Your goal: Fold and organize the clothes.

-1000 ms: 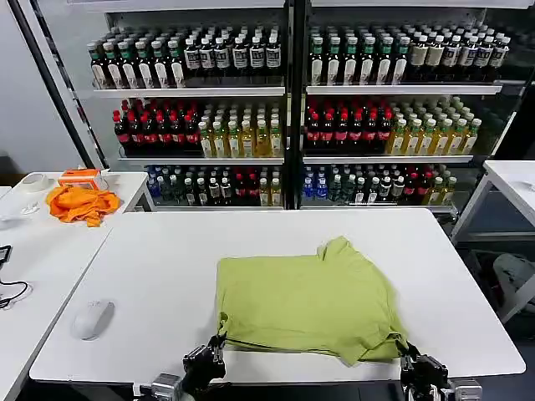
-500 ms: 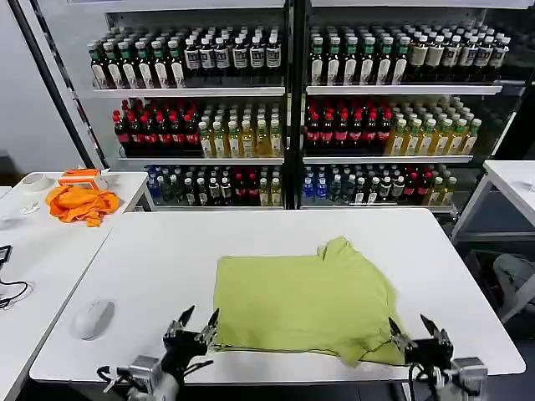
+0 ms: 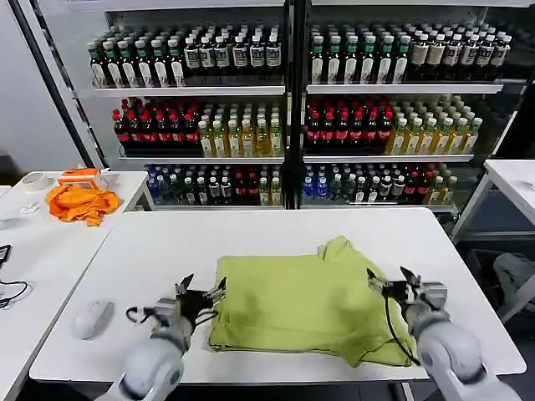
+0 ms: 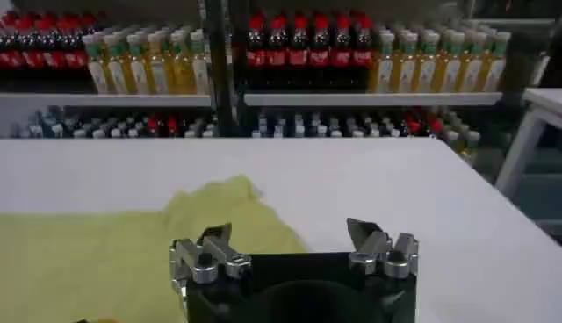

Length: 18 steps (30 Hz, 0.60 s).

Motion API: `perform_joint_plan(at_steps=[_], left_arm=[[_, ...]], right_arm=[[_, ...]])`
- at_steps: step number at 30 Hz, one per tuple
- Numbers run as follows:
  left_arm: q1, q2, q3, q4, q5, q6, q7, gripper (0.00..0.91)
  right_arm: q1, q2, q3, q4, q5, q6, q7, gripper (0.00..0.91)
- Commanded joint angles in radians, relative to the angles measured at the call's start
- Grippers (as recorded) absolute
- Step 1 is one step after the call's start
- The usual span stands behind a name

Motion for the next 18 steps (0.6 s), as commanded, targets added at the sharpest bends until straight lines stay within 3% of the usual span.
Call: perform_joint_plan(at_steps=[1,14,15,16,17,18], left_arm=[[-0.308,-0.038,0.127,0.320,-0.045,0.020,-0.013,0.907],[-0.351,-0.079,0.150,0.430,-0.045,0.019,-0.005,0.907],[-0.348,-0.077,0.151,0.425,-0.046,0.020,-0.003,0.856],[-0.343,-0.075,0.154,0.418,-0.047,0.022,0.000,0.725],[-0.338,-0.073,0.157,0.413,-0.050,0.025,0.003,0.423],[-0.334,-0.071,0.158,0.408,-0.055,0.026,0.003,0.292]], right_arm=[[0.340,0.066,-0.197,-0.339,0.063,-0.009,0.000,0.907],[0.440,0.155,-0.261,-0.513,0.063,-0.009,-0.010,0.907],[0.439,0.158,-0.263,-0.519,0.063,-0.009,-0.011,0.907],[0.438,0.160,-0.264,-0.522,0.063,-0.009,-0.012,0.907],[0.437,0.161,-0.264,-0.525,0.063,-0.009,-0.012,0.907],[0.437,0.162,-0.264,-0.526,0.063,-0.009,-0.012,0.776]])
